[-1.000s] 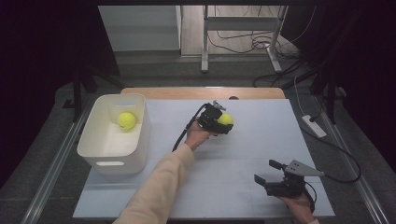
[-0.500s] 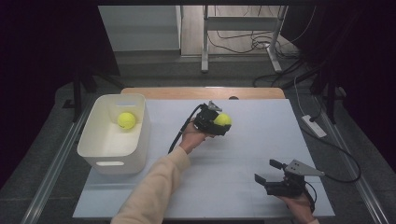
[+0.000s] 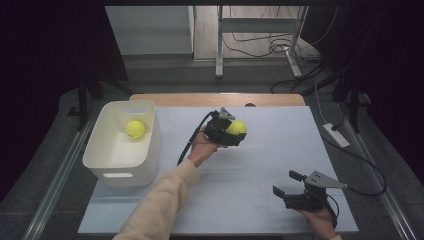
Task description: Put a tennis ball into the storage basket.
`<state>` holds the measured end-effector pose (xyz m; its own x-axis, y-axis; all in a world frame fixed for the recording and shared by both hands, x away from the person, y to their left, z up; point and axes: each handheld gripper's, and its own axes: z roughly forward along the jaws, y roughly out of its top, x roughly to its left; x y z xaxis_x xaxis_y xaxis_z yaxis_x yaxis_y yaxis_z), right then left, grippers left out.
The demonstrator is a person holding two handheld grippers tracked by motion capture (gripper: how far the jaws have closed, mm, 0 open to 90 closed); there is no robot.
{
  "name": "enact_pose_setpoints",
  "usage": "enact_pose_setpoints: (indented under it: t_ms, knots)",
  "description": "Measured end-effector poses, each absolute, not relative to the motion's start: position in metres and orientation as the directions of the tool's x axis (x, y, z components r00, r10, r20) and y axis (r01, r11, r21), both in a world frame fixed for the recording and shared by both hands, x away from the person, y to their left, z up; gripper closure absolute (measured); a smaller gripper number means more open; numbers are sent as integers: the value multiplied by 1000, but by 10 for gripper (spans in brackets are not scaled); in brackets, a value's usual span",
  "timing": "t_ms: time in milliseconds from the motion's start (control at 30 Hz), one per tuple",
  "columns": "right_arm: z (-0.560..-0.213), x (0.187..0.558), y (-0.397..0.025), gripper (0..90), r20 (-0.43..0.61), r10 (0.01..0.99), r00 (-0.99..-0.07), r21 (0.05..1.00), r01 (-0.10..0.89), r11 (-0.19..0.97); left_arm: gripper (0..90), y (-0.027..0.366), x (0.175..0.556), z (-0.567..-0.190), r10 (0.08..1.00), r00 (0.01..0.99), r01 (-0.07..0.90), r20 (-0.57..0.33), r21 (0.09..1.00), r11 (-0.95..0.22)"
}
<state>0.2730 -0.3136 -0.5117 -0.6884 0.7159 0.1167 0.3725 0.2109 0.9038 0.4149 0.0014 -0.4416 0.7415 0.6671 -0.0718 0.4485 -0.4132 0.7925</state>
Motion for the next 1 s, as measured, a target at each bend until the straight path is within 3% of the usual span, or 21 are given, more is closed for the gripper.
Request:
enact_pose_setpoints:
  t_ms: [1000]
  knots:
    - [-512, 273, -312, 92, 118, 713, -692, 904, 372, 211, 274, 27, 398, -427, 673, 736, 426, -69, 820, -382]
